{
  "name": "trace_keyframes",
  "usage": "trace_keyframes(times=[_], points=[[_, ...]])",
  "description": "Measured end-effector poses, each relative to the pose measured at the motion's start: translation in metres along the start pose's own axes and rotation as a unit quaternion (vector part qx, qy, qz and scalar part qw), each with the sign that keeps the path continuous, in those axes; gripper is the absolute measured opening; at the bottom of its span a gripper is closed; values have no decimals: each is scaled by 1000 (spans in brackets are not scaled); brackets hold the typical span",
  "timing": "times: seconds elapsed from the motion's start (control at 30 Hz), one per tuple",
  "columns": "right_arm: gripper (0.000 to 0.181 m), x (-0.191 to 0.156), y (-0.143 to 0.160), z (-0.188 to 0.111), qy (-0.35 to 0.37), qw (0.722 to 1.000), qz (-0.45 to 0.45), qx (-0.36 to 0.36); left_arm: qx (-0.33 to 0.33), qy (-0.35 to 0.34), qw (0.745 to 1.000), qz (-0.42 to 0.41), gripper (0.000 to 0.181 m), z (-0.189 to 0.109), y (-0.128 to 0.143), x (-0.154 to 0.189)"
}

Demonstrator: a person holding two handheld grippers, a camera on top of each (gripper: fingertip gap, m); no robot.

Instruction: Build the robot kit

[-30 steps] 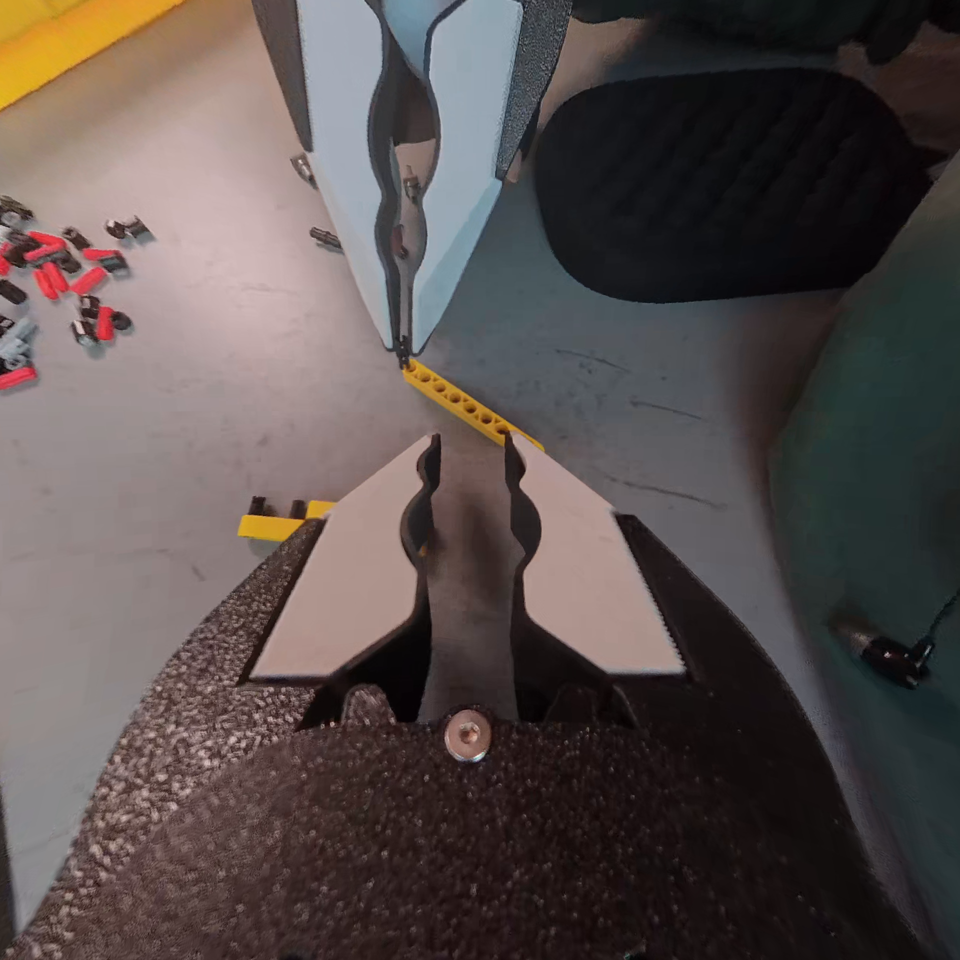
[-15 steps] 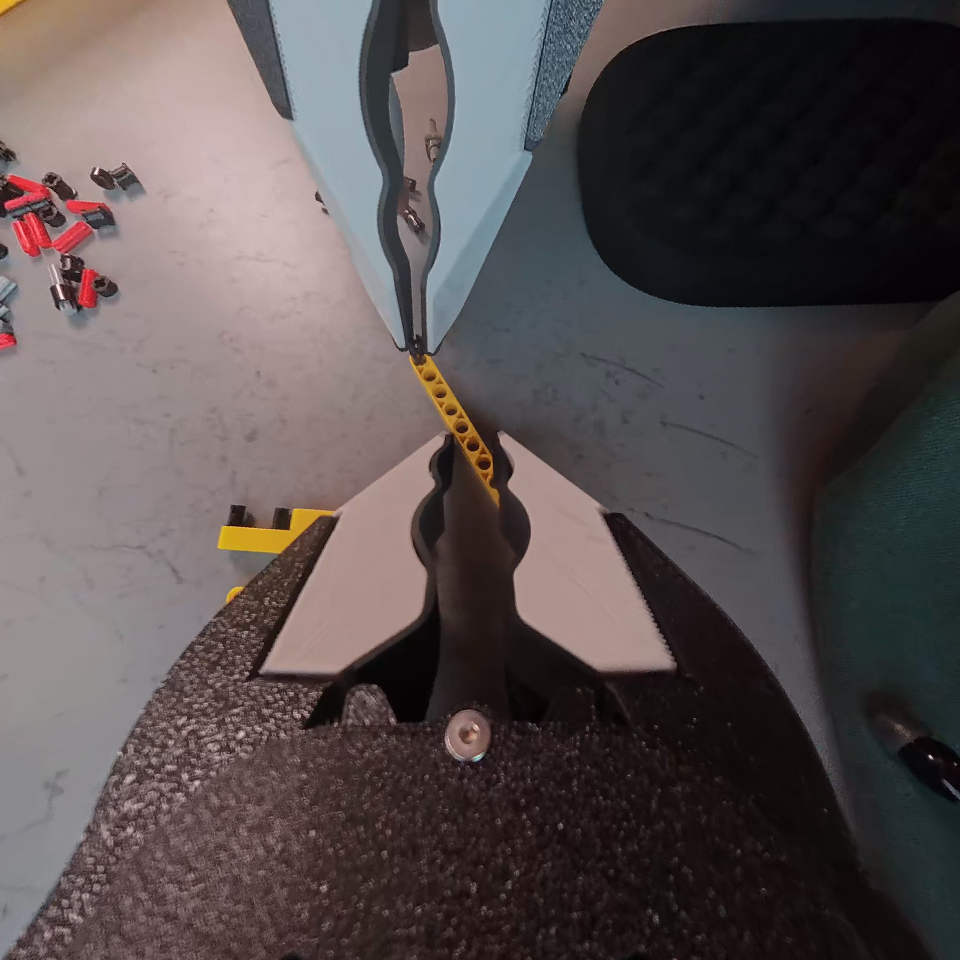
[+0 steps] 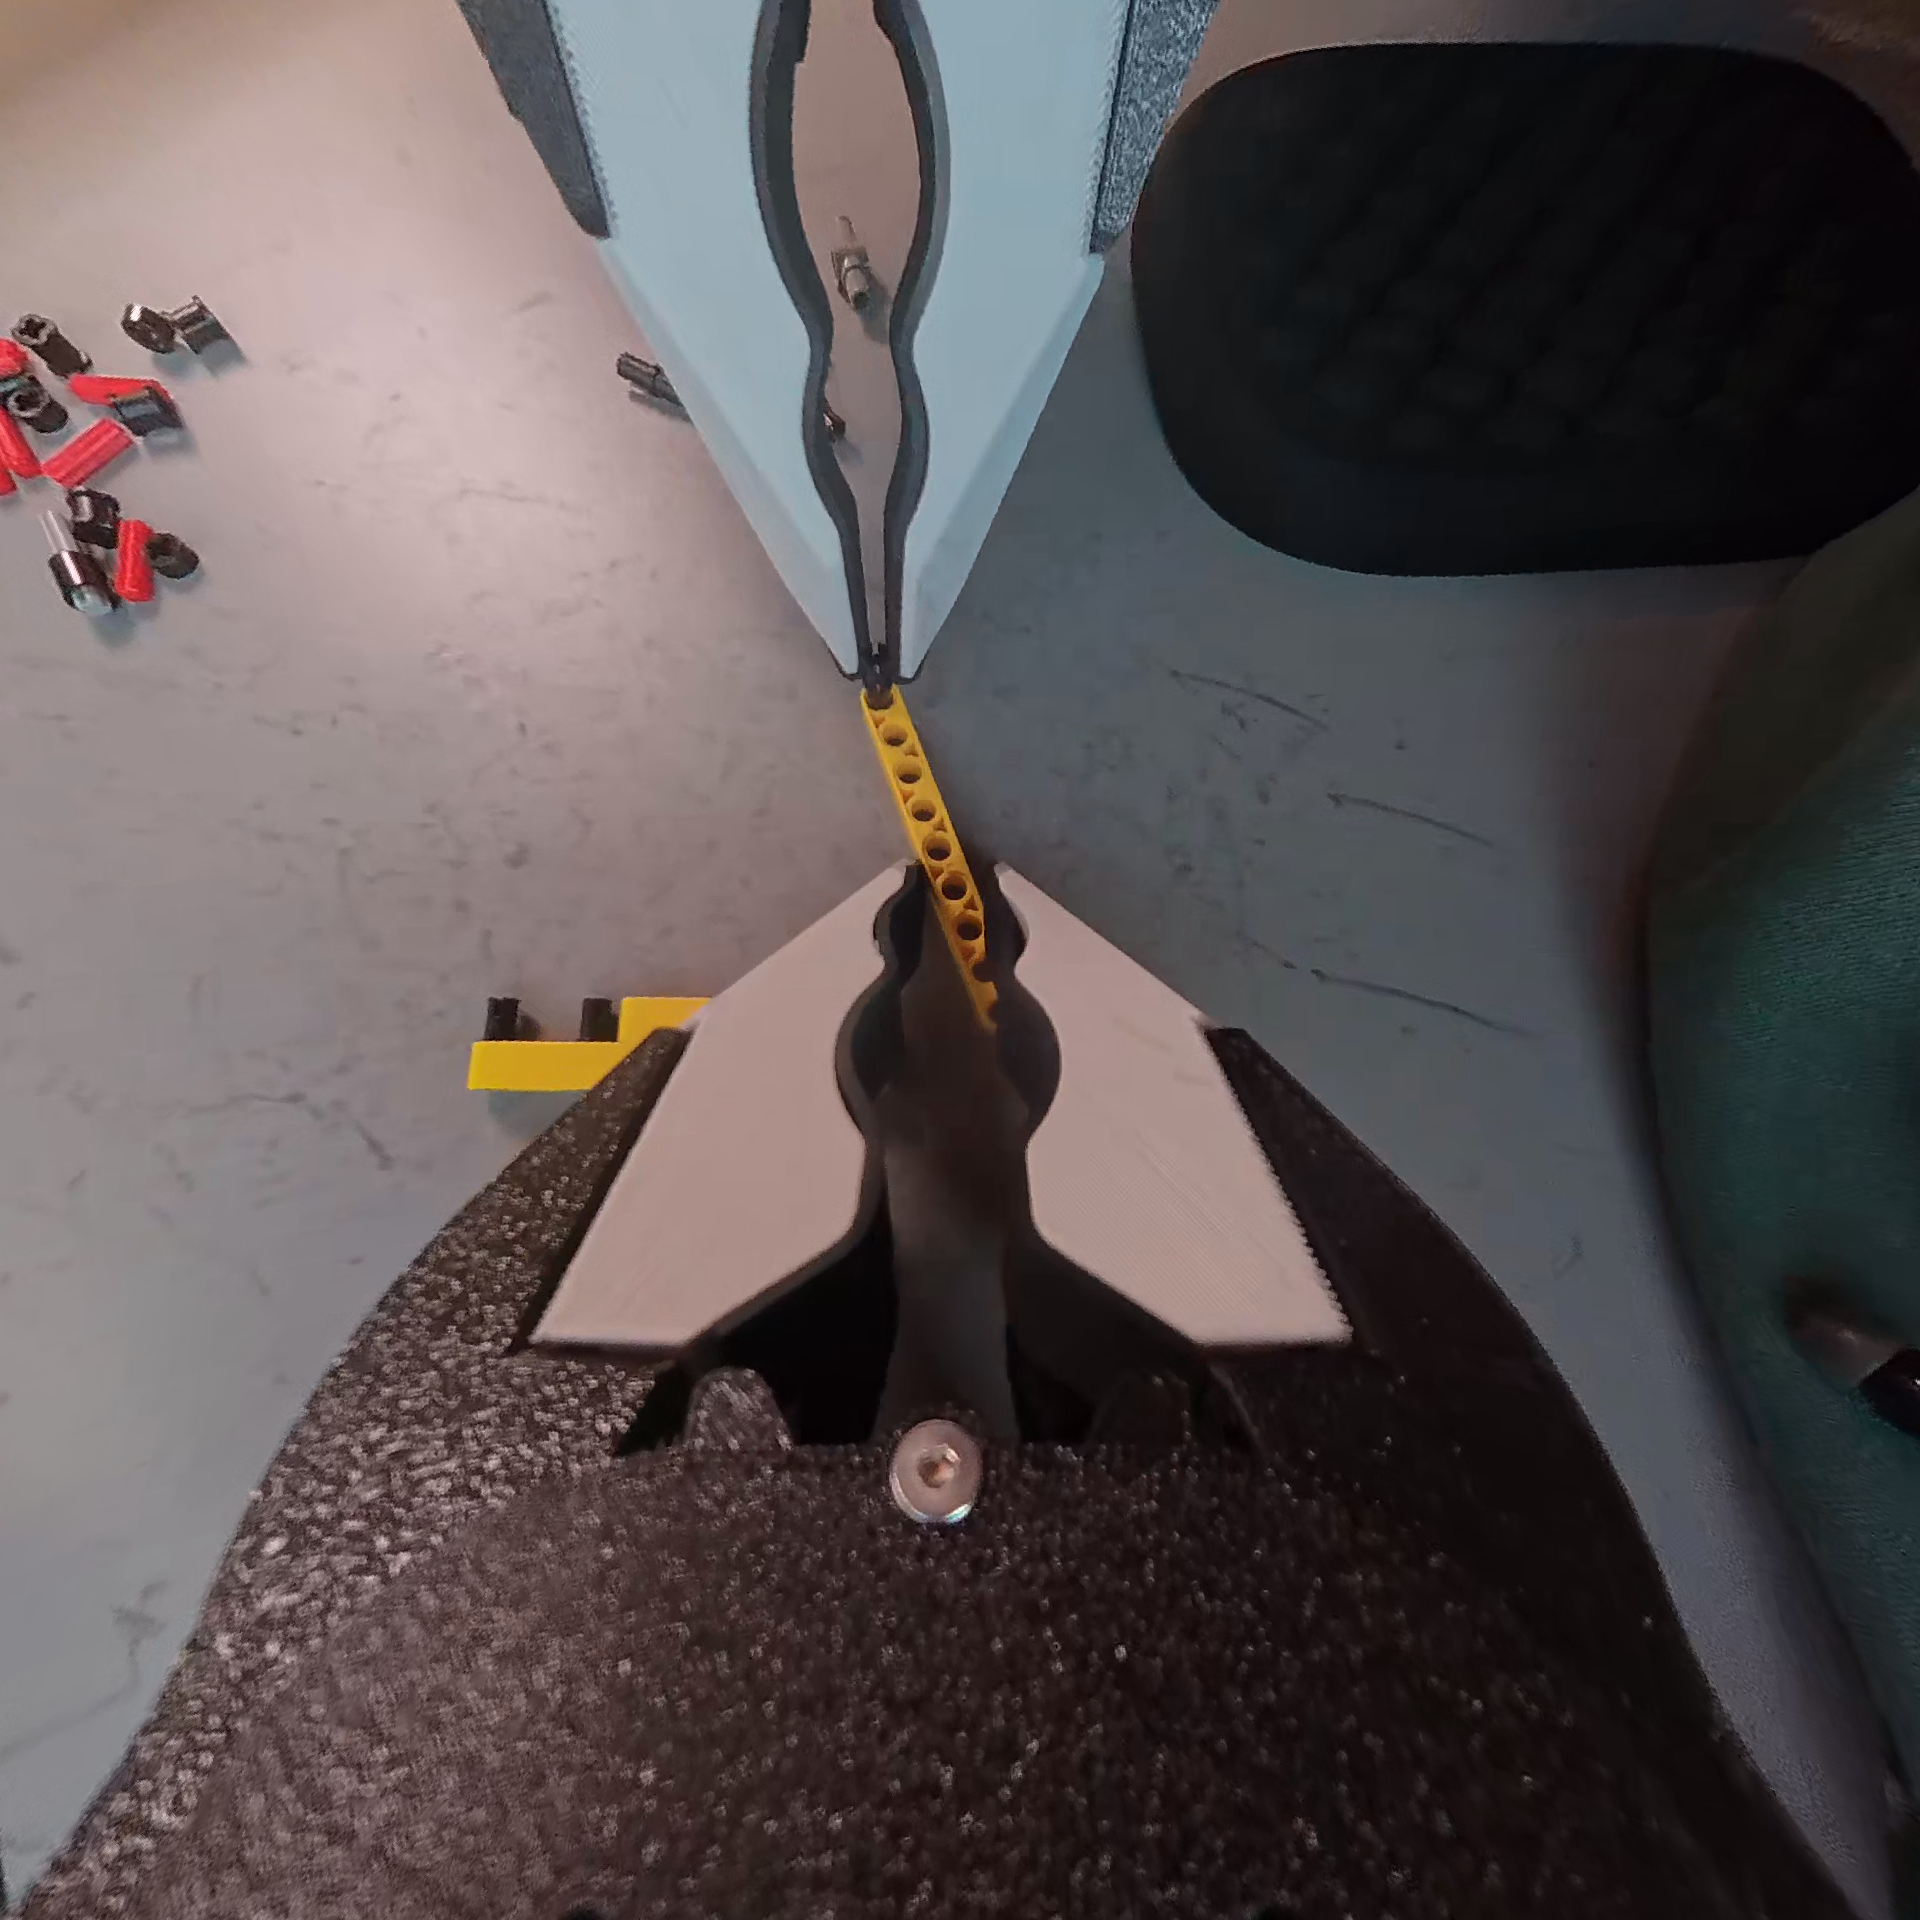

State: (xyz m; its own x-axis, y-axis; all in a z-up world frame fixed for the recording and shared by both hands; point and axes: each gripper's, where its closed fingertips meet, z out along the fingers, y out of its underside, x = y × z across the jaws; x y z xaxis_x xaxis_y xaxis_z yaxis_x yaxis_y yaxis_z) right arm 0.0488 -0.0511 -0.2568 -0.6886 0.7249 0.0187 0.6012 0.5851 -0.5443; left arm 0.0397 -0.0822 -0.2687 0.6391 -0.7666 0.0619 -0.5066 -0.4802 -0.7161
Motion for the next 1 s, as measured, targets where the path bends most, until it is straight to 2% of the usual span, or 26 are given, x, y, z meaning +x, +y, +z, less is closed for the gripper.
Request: trace_keyframes(times=[0.63, 0.67, 0.7, 0.83, 0.93, 1.0], points=[[0, -11, -1, 1, -61, 990, -95, -80, 4, 34, 999, 7, 7, -3, 2, -1], [0, -9, 9, 5, -56, 987, -102, -110, 5, 36, 999, 6, 7, -3, 2, -1], [0, -9, 8, 7, -54, 986, -117, -103, 5, 38, 999, 5, 7, -3, 2, -1], [0, -27, 7, 9, -94, 986, -94, -104, 5, 35, 999, 4, 7, -3, 2, -2], [0, -13, 16, 4, -57, 987, -82, -122, 5, 33, 999, 10, 6, -3, 2, -2], [0, -4, 14, -4, -39, 994, -52, -92, 5, 34, 999, 9, 7, -3, 2, -1]])
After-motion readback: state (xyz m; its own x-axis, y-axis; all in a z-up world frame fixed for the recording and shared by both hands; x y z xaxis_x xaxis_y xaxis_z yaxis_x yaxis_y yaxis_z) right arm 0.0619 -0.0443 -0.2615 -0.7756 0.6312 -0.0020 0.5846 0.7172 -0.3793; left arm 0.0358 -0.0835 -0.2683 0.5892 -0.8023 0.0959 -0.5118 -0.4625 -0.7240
